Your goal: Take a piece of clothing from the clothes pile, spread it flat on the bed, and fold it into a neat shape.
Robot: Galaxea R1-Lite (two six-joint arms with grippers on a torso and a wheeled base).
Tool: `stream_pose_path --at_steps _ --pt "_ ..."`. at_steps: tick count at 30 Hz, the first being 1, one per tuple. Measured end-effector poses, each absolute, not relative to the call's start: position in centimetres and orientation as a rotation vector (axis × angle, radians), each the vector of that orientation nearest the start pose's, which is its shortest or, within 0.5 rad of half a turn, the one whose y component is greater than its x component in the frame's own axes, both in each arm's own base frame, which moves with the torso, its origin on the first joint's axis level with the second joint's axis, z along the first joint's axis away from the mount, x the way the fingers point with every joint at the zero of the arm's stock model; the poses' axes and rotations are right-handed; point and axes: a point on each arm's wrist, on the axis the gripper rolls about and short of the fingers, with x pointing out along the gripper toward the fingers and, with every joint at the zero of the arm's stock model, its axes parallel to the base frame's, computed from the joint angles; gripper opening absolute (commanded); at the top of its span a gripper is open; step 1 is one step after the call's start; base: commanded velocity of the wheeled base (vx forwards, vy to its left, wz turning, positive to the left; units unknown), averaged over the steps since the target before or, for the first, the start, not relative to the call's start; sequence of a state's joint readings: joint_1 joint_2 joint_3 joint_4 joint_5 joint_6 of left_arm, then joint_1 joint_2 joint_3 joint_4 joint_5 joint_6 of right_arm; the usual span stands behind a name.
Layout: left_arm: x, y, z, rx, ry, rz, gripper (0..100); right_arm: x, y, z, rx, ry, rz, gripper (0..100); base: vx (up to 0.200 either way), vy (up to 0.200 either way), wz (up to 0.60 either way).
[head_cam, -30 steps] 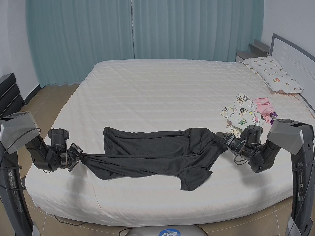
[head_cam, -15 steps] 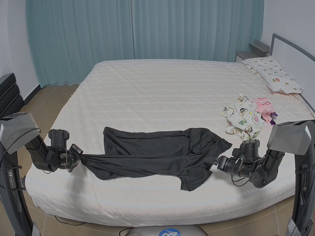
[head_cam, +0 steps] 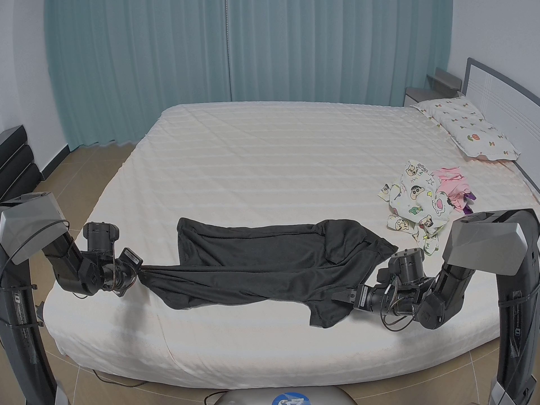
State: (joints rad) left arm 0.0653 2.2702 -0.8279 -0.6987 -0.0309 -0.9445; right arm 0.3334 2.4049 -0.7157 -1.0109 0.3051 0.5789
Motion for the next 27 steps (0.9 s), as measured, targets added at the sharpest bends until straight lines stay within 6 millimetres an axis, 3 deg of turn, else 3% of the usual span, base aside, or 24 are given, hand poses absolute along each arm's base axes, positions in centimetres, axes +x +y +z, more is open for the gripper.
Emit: stream_pose_path --at_steps 5,11,21,27 --pt "36.2 2.2 -0.3 -0.929 0.679 0.381 0 32.7 11.8 -4.0 0.528 0.855 0.383 0 0.0 0.0 0.0" --pt "35.3 1.6 0.4 -0.864 0.698 0.344 0 30.9 9.8 -2.7 0.534 0.878 0.337 0 0.0 0.0 0.0" --pt "31.3 -0.4 0.8 -0.625 0.853 0.26 0 26.8 6.5 -0.7 0.473 0.946 0.281 0 0.0 0.0 0.0" --pt "29.2 -1.8 0.8 -0.506 0.979 0.218 0 24.4 5.6 -0.1 0.423 1.011 0.276 0 0.0 0.0 0.0"
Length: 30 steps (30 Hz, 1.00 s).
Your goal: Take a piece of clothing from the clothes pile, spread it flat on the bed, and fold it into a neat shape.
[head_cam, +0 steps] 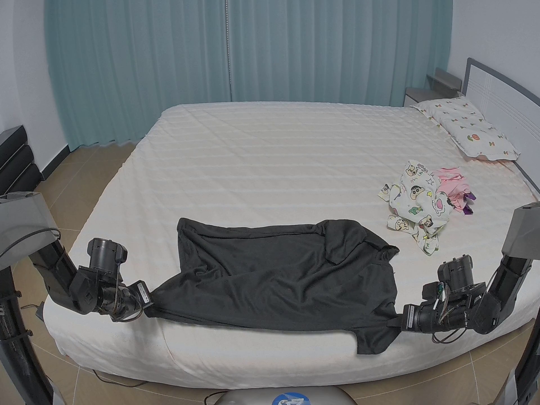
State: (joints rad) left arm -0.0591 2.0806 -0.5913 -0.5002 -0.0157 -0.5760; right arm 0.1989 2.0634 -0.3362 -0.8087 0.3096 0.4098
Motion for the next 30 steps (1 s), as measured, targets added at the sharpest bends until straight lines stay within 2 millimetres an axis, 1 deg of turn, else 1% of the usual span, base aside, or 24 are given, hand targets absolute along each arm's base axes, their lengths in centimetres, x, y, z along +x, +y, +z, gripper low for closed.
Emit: stream_pose_path --at_steps 2,6,7,12,18,25,30 --pt "28.5 -2.0 0.8 -0.47 1.027 0.215 0 23.7 5.4 0.0 0.4 1.055 0.272 0 0.0 0.0 0.0" --pt "27.6 -2.1 0.5 -0.417 1.1 0.217 0 23.1 5.0 0.0 0.352 1.09 0.282 0 0.0 0.0 0.0" --pt "27.3 -2.2 0.4 -0.399 1.122 0.213 0 23.0 4.9 -0.1 0.338 1.099 0.285 100 0.0 0.0 0.0" --pt "26.9 -2.5 0.3 -0.362 1.163 0.203 0 23.1 4.5 -0.5 0.32 1.109 0.281 100 0.0 0.0 0.0" --pt "27.0 -2.7 0.0 -0.353 1.173 0.196 0 24.4 4.1 -0.6 0.346 1.071 0.277 100 0.0 0.0 0.0" --pt "27.2 -2.8 -0.3 -0.352 1.178 0.196 0 27.2 3.0 -0.5 0.422 1.0 0.217 100 0.0 0.0 0.0" --pt "27.3 -2.8 -0.3 -0.354 1.177 0.198 0 29.5 2.9 -1.0 0.486 0.973 0.185 100 0.0 0.0 0.0"
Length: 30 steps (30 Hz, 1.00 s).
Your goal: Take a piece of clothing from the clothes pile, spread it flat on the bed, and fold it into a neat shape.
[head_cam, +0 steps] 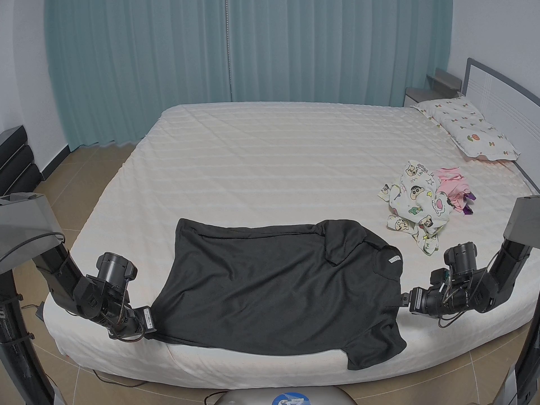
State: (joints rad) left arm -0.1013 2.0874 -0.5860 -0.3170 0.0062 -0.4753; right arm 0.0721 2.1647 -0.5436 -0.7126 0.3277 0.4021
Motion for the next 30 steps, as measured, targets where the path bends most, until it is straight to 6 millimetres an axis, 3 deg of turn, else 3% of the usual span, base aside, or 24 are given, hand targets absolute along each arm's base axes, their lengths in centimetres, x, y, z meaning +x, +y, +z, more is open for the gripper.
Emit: stream_pose_path --at_steps 1,9,24,25,30 --pt "27.3 -2.7 -0.3 -0.356 1.176 0.199 0 30.1 2.9 -1.1 0.491 0.968 0.184 0 0.0 0.0 0.0" --pt "27.6 -2.5 -0.2 -0.369 1.163 0.206 0 33.7 3.2 -1.6 0.537 0.91 0.178 0 0.0 0.0 0.0" --pt "28.8 -1.2 0.2 -0.406 1.111 0.242 0 38.3 4.0 -0.8 0.542 0.787 0.216 0 0.0 0.0 0.0" --pt "28.9 -1.2 0.2 -0.407 1.111 0.243 0 38.4 4.2 -0.9 0.54 0.787 0.218 100 0.0 0.0 0.0" --pt "29.1 -1.0 -0.1 -0.413 1.111 0.25 0 39.6 4.5 -1.6 0.536 0.74 0.23 100 0.0 0.0 0.0"
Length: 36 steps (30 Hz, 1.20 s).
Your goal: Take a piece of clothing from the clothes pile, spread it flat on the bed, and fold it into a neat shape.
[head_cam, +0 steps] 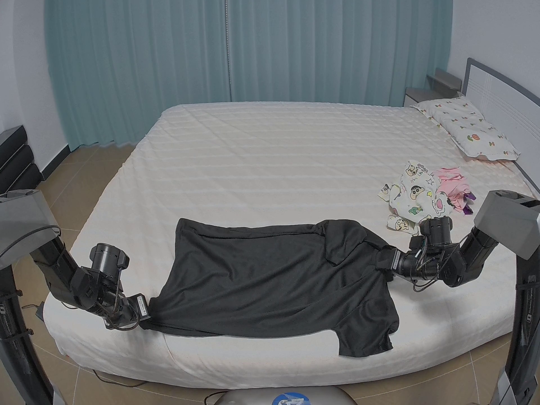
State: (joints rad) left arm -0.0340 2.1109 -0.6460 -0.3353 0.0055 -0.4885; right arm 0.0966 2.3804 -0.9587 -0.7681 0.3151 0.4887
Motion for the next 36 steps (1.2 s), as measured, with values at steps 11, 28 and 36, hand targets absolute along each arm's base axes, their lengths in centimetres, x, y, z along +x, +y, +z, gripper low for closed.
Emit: stream_pose_path --at_steps 11,28,36 --pt "29.6 -0.6 -0.6 -0.424 1.093 0.26 0 37.3 2.8 -1.8 0.607 0.666 0.2 100 0.0 0.0 0.0" --pt "29.7 -0.5 -0.8 -0.428 1.093 0.263 0 32.8 4.0 -4.1 0.553 0.866 0.247 0 0.0 0.0 0.0" --pt "29.7 -0.5 -0.9 -0.428 1.096 0.264 0 34.8 3.8 -3.7 0.55 0.839 0.241 0 0.0 0.0 0.0"
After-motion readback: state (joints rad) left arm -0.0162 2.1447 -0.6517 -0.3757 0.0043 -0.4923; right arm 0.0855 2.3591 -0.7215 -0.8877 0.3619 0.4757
